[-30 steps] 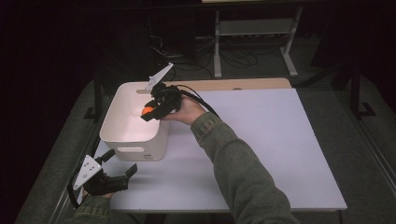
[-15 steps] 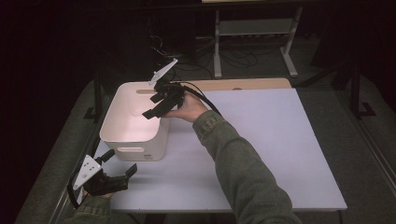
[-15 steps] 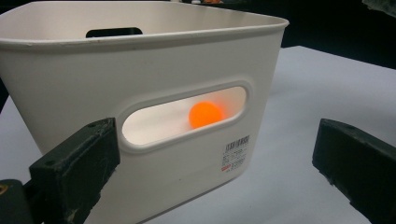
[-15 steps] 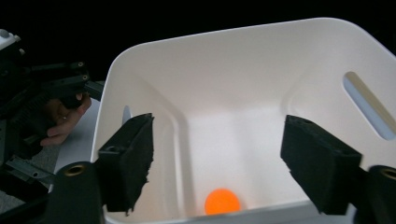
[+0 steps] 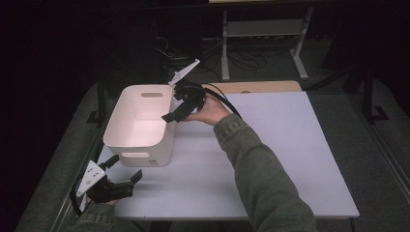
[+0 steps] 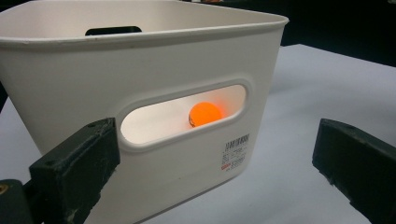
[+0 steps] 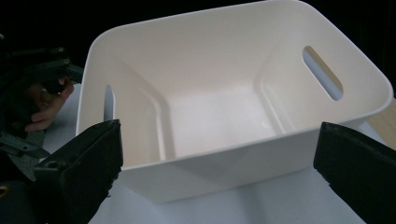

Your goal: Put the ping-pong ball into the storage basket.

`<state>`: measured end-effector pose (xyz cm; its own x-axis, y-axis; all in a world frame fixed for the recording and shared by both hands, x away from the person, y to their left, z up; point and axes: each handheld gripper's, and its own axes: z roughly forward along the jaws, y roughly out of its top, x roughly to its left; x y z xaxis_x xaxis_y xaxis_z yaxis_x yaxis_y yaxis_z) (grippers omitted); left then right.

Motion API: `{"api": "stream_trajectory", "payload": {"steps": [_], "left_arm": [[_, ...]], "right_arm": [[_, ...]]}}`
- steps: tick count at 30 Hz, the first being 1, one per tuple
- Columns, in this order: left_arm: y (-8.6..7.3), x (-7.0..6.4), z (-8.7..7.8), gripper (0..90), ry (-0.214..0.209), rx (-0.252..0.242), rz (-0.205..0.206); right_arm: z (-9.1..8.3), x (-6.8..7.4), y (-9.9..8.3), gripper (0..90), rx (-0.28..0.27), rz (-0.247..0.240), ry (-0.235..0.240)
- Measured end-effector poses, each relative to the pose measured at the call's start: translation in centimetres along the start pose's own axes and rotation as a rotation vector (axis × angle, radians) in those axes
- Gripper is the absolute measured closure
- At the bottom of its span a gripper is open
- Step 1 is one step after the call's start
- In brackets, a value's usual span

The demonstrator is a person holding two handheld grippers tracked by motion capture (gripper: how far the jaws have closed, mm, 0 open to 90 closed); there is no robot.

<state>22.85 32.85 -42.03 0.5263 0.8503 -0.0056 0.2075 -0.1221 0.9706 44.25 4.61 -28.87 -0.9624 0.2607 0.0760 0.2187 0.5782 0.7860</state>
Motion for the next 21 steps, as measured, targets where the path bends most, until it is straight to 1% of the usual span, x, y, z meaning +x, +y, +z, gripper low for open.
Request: {"api": "stream_trajectory", "payload": {"steps": [4, 7, 9, 15, 21], "left_arm": [[0.0, 0.0, 0.0, 0.2, 0.001, 0.001, 0.001], [0.0, 0.0, 0.0, 0.2, 0.001, 0.003, 0.002], [0.0, 0.0, 0.0, 0.2, 0.002, 0.002, 0.002], [0.0, 0.0, 0.0, 0.2, 0.002, 0.001, 0.003], [0.0, 0.0, 0.0, 0.2, 0.002, 0.002, 0.003]], "right_arm": [[-0.7, -0.1, -0.5, 0.0, -0.005, 0.005, -0.019], [-1.2, -0.2, -0.9, 0.0, -0.007, 0.013, -0.042], [-1.5, -0.3, -1.3, 0.0, -0.012, 0.018, -0.042], [-2.6, -0.5, -2.2, 0.0, -0.035, 0.038, -0.065], [-3.7, -0.7, -3.4, 0.0, -0.058, 0.045, -0.086]]}}
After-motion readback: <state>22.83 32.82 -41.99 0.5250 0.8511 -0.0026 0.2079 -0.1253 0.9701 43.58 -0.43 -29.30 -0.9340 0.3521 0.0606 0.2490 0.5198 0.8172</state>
